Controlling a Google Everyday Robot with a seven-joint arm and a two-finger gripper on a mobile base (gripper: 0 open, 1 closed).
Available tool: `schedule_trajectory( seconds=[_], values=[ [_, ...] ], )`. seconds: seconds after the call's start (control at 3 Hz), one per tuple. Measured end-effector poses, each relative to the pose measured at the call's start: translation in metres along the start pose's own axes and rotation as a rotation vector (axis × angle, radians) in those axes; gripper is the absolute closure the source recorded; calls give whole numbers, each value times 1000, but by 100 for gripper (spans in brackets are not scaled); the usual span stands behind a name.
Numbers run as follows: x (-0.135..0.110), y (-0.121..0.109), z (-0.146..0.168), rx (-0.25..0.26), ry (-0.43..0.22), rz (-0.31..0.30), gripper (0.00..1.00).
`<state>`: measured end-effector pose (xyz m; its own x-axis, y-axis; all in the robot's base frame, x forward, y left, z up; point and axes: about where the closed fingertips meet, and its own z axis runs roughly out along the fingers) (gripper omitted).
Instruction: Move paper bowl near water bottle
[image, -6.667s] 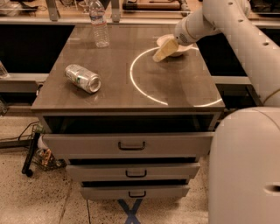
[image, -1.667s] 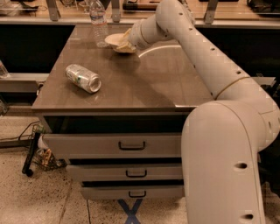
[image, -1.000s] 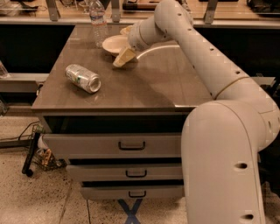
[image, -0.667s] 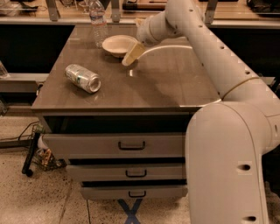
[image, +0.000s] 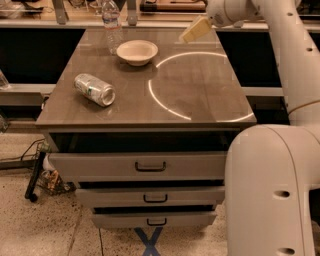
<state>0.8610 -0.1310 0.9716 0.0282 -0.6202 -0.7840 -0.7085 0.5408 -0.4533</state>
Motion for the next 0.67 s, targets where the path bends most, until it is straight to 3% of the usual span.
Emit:
schedule_trajectory(
  seconds=[0.33, 0.67],
  values=[
    [-12, -55, -67, 159, -10, 13, 0],
    [-11, -51, -60, 146, -9, 13, 0]
  ],
)
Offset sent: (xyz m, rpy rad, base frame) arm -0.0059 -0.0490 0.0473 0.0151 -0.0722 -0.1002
